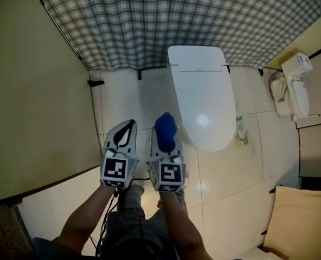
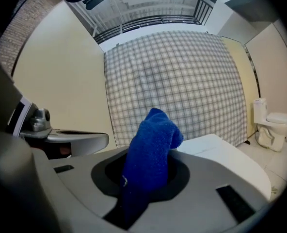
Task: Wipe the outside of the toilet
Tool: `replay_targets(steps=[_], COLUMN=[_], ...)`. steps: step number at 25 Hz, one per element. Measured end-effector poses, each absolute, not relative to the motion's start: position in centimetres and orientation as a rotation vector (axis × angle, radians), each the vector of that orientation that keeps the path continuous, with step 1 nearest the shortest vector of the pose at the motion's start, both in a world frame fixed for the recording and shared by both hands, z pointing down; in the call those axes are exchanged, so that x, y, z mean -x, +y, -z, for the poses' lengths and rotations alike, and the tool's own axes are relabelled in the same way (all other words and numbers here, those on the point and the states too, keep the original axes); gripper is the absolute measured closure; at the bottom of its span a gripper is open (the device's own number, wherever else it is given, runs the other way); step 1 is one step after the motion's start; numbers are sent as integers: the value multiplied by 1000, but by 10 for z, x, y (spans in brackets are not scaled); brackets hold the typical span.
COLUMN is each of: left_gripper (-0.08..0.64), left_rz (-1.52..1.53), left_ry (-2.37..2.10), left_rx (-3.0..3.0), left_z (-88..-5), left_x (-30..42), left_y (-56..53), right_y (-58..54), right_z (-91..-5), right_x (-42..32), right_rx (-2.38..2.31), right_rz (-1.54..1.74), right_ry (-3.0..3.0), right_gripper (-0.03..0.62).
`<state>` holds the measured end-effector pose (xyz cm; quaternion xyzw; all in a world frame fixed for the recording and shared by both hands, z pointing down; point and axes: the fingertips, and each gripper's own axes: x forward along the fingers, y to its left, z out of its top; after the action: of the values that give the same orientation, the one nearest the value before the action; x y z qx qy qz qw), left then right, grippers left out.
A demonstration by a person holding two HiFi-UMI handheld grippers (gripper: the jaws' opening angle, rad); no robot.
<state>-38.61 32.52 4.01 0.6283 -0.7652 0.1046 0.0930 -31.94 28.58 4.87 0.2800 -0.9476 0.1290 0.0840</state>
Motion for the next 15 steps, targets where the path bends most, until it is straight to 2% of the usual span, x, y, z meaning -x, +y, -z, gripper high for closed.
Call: replay_targets(steps=[8,15], left_gripper=[543,543], left_rz=[-268,-213], left_ry=[-2488,-2658], left_rx=[-1734,-1646], left_z=[25,88], left_x=[308,160], left_y=[329,312], right_y=[286,274], right_z=[20,78], right_x=[256,109], right_rx=[-511,-277], right_rz=[-222,-153], right_ry=[-3000,-3056], right_gripper=[519,518])
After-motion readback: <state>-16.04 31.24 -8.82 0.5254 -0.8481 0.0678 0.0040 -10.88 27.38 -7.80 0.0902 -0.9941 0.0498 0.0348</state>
